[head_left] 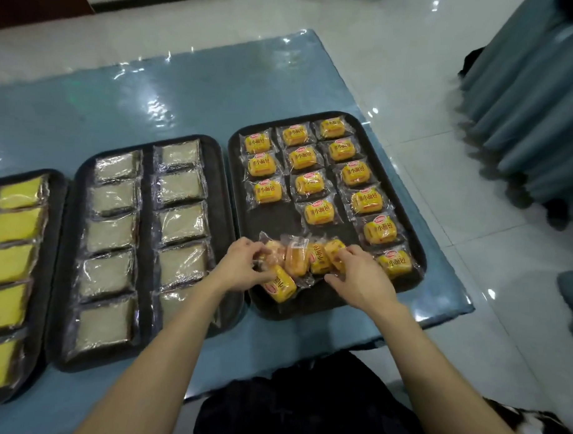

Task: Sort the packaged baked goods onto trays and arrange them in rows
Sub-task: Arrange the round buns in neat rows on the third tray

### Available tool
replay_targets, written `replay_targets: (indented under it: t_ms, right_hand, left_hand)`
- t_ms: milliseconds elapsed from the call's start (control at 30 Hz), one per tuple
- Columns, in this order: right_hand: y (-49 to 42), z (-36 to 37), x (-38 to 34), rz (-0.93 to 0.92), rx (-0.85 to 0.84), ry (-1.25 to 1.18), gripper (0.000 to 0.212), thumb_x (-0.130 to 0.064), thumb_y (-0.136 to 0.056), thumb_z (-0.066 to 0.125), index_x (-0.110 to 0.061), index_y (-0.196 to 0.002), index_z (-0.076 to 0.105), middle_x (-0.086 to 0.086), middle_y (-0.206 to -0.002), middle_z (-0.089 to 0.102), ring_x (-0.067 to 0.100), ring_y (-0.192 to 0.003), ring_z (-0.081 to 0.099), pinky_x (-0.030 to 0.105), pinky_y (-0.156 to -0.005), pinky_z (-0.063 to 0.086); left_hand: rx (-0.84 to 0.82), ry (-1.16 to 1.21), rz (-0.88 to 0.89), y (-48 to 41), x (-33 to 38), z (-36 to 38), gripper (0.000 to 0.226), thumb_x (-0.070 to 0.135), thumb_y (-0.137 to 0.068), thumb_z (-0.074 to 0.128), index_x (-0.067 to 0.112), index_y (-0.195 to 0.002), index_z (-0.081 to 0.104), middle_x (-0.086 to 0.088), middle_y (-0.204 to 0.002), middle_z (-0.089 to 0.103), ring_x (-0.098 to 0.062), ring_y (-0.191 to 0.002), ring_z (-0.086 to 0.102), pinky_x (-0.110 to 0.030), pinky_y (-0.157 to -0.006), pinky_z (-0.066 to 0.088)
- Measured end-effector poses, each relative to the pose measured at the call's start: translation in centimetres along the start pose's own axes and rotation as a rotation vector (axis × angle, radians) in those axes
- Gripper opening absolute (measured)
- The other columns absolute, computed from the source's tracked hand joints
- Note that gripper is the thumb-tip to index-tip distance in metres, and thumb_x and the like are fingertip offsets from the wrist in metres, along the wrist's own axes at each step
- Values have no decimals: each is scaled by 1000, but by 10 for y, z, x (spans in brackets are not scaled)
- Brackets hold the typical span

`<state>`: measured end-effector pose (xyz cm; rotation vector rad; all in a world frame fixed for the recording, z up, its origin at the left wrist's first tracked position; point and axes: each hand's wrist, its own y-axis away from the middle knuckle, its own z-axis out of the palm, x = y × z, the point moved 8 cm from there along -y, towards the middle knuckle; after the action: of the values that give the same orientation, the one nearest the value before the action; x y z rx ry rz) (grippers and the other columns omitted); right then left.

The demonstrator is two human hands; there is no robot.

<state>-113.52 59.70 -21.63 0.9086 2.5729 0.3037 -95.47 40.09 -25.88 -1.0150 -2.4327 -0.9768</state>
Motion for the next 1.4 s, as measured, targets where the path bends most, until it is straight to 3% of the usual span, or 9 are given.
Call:
replay_targets:
  t_ms: [133, 400, 533, 667, 800, 933, 1100, 1200, 1400]
  right_hand:
    - [-10, -11, 1, -3, 71, -70, 56, -45, -97, 76, -16, -143, 62, 2, -137, 57, 26, -126, 60, 44, -100, 56]
    - [-34, -6, -67, -526, 56, -97, 62, -17, -104, 58, -24, -165, 45, -5, -176, 32, 14, -166, 17, 42, -136, 18]
    - [-61, 31, -85, -558, -112, 21, 49, -47, -111, 46, -26, -153, 61, -3, -165, 52, 21, -157, 39, 44, -132, 28]
    - [-72, 38, -83, -528, -170, 173, 30, -41, -108, 52, -24, -121, 73, 0, -121, 72, 26, -120, 62, 47, -105, 51]
    - [-72, 54, -97, -577, -240, 113, 62, -22, -103, 55, -35, -163, 42, -7, -168, 45, 22, -155, 39, 58, -129, 29]
    - [-75, 71, -104, -590, -353, 107, 60, -12, -99, 51, -34, -154, 57, -4, -158, 58, 19, -155, 41, 59, -133, 19]
    - [-86, 24, -109, -389, -62, -472, 43, -40, -109, 60, -30, -151, 59, -9, -132, 67, 8, -116, 64, 36, -102, 56]
    - [-91, 18, -119, -288, -285, -691, 63, -55, -99, 73, -36, -155, 53, -13, -129, 70, 7, -109, 70, 32, -94, 59]
    - [-103, 24, -94, -30, -311, -1146, 17, -23, -106, 71, -14, -120, 75, 7, -106, 82, 23, -90, 82, 45, -87, 68]
  left_hand:
    - [-81, 13, -19, -7, -2, 7, 97, 54, -77, 94, 39, -160, 46, 1, -155, 50, -25, -142, 51, -48, -120, 44]
    - [-50, 161, -83, 8, 0, 17, 48, 36, -81, 97, 28, -119, 69, 5, -127, 63, -17, -112, 67, -41, -98, 58]
    - [-56, 354, -105, 13, -21, 18, 39, 32, -83, 96, 33, -109, 67, 8, -114, 77, -14, -105, 75, -41, -93, 63]
    - [75, 646, -180, 30, -44, 4, 37, 19, -90, 91, 16, -115, 64, -8, -110, 81, -26, -98, 81, -44, -78, 69]
    - [317, 961, -234, 55, -66, -23, 35, 27, -96, 83, 12, -120, 63, -11, -109, 82, -34, -100, 79, -41, -69, 64]
    - [391, 988, -277, 55, -69, -37, 25, 35, -105, 71, 30, -130, 69, -8, -121, 78, -33, -110, 78, -44, -80, 68]
    - [152, 579, -200, 30, -47, -52, 58, 46, -85, 91, 52, -138, 67, 6, -122, 78, -17, -108, 78, -46, -91, 67]
    - [41, 308, -187, 16, -23, -62, 75, 45, -71, 100, 39, -136, 63, 3, -126, 73, -17, -111, 73, -46, -94, 66]
    - [172, 717, -184, 4, -19, -71, 57, 26, -83, 96, 23, -130, 65, -3, -122, 78, -19, -111, 77, -42, -91, 66]
